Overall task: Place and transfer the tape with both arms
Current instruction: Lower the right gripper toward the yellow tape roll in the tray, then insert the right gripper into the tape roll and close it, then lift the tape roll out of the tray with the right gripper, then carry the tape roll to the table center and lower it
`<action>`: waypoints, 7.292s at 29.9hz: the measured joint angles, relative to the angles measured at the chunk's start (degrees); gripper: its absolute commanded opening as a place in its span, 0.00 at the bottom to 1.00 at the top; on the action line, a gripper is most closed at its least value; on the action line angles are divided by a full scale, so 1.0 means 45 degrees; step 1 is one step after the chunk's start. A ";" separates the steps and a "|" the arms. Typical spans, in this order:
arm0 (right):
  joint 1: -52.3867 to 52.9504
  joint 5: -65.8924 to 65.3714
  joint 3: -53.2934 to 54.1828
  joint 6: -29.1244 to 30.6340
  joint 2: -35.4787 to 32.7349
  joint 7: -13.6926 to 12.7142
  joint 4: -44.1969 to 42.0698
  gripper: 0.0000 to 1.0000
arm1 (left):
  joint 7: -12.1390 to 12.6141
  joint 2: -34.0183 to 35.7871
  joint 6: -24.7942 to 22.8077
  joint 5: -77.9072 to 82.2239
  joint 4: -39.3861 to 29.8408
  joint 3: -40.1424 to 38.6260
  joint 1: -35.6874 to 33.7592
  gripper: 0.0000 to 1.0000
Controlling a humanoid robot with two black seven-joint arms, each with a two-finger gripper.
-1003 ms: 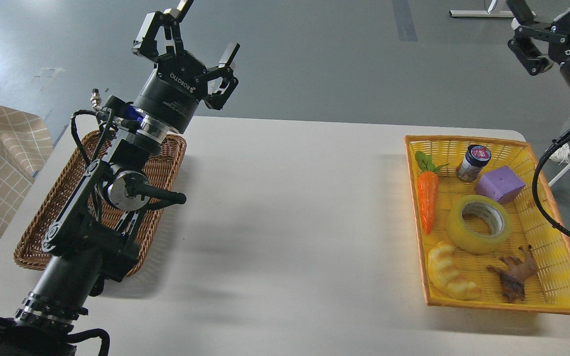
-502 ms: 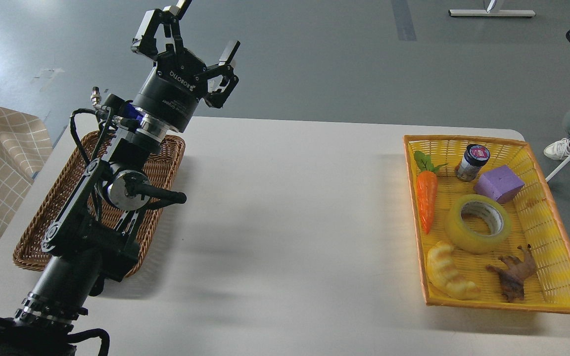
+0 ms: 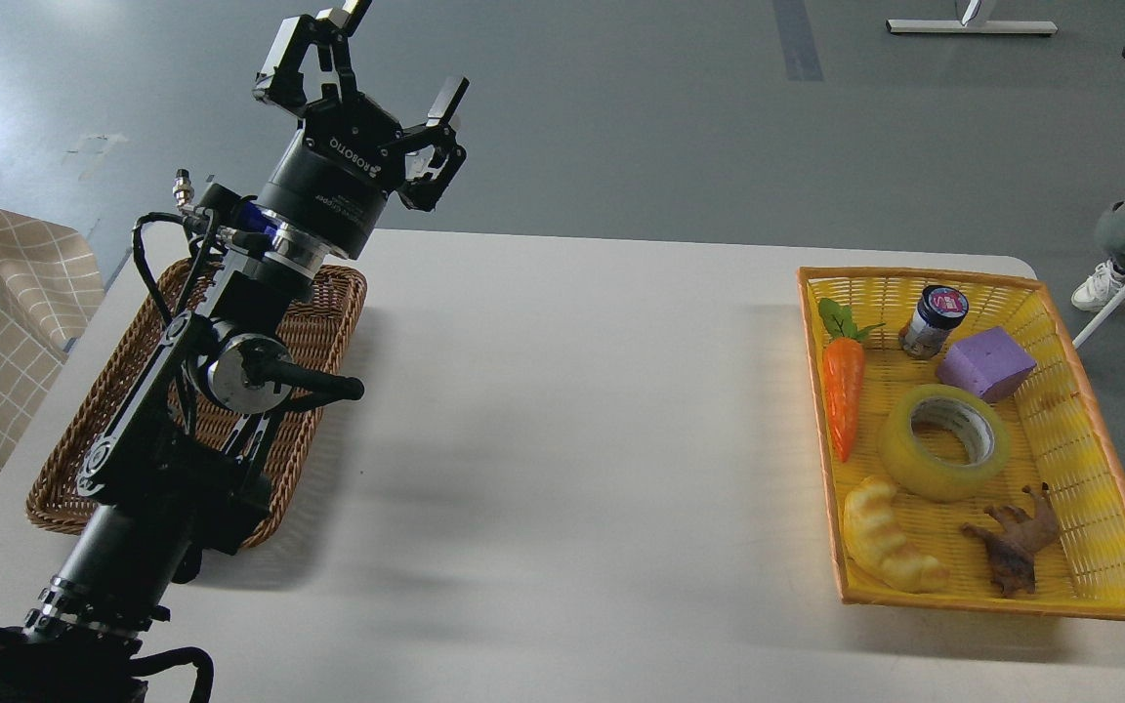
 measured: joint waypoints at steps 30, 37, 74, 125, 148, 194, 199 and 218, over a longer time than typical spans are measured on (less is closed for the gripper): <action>-0.1297 -0.7779 -0.4530 -0.0003 -0.3000 -0.0546 0.0249 0.99 | -0.0017 0.0225 0.0116 -0.0012 0.0000 -0.0044 0.0270 0.98; -0.1302 -0.8512 -0.5092 -0.0003 -0.2314 -0.0389 -0.0926 0.99 | -0.0021 0.0291 0.0229 -0.0011 0.0001 -0.0141 0.0405 0.98; -0.2092 -1.0500 -0.6382 -0.0003 -0.0469 -0.0393 -0.2863 0.98 | -0.0020 0.0543 0.0230 -0.0018 0.0003 -0.0235 0.0571 0.98; -0.1978 -1.1626 -0.6539 -0.0002 0.0466 -0.0394 -0.3694 0.29 | -0.0019 0.0833 0.0210 -0.0051 0.0054 -0.0377 0.0571 0.98; -0.1998 -1.1626 -0.6546 -0.0002 0.0450 -0.0368 -0.3622 0.07 | -0.0018 0.0976 0.0230 -0.0027 0.0099 -0.0376 0.0692 0.98; 0.5013 -0.9718 -0.9408 -0.0002 0.4265 0.0209 -0.3648 0.07 | -0.0019 0.1017 0.0229 -0.0030 0.0101 -0.0379 0.1098 0.98; 0.4944 -1.0468 -0.9734 -0.0003 0.5616 0.0208 -0.4355 0.07 | -0.0019 0.1026 0.0229 -0.0030 0.0101 -0.0454 0.1168 0.98; 0.4001 -1.1626 -1.0863 -0.0002 0.7010 0.0220 -0.5613 0.08 | -0.0019 0.1269 0.0232 -0.0031 0.0102 -0.0560 0.1313 0.98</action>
